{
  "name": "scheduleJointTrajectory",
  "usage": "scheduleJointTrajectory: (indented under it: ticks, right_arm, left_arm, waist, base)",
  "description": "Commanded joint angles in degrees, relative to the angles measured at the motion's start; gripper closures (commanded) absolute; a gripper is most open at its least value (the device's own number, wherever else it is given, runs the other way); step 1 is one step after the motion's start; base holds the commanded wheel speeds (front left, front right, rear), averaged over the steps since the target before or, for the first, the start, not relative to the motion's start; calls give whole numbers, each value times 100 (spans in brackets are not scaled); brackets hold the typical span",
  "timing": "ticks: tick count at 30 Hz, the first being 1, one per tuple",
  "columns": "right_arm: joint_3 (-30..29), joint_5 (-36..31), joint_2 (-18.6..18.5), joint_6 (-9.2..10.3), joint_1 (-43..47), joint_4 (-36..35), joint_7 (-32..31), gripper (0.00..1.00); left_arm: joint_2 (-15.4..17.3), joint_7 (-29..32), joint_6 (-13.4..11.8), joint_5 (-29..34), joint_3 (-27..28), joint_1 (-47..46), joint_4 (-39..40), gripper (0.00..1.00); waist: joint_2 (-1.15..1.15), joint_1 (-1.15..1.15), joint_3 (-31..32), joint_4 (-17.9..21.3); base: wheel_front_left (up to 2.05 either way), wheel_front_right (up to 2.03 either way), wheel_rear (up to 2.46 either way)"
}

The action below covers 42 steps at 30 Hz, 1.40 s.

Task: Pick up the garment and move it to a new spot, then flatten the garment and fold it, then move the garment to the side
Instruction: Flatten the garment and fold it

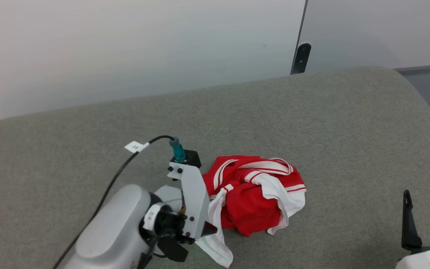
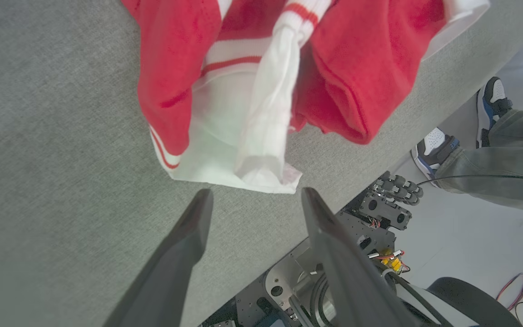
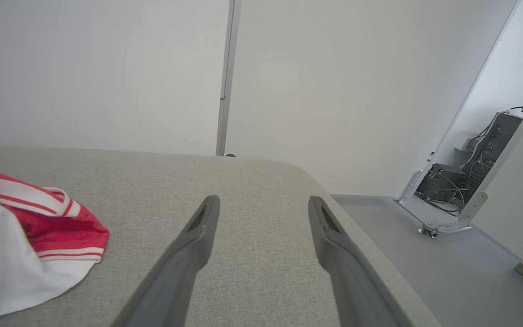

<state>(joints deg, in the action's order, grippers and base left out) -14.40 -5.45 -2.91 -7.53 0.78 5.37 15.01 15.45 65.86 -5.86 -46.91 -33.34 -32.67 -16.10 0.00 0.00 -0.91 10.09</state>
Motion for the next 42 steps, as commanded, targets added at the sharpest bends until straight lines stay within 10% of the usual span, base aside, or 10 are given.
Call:
scheduleJointTrajectory:
  ticks: [1, 14, 17, 18, 21, 32, 42]
  right_arm:
    - [15, 5, 4, 8, -62, 4, 25, 0]
    - [430, 220, 4, 8, -540, 46, 25, 0]
    - [409, 285, 4, 8, -587, 43, 25, 0]
    - [390, 304, 4, 8, -598, 41, 25, 0]
    - [377, 345, 5, 8, -599, 44, 25, 0]
    - [342, 238, 4, 8, -450, 85, 25, 0]
    - [205, -12, 4, 8, -280, 3, 25, 0]
  left_arm:
    - [-33, -23, -8, 7, -11, -68, -54, 0]
    - [-346, -480, 85, 16, 80, -528, -1457, 3]
    - [-337, -397, 70, 5, 41, -467, -1828, 29]
    - [-329, -378, 54, 38, 10, -464, -1926, 60]
    - [-356, -326, 63, 15, -38, -417, -2214, 100]
    - [-365, 30, 75, -134, -36, -592, -2664, 100]
    - [267, 493, 165, -55, 22, -1112, -1922, 100]
  waist:
    - [0, 0, -48, 4]
    - [0, 0, -626, 448]
    - [0, 0, -708, 580]
    - [0, 0, -729, 615]
    - [0, 0, -756, 684]
    - [0, 0, -553, 616]
    - [0, 0, -174, 127]
  base:
    - [0, 0, 0]
    - [0, 0, 0]
    - [0, 0, 0]
    - [0, 0, 0]
    - [0, 0, 0]
    - [0, 0, 0]
    - [0, 0, 0]
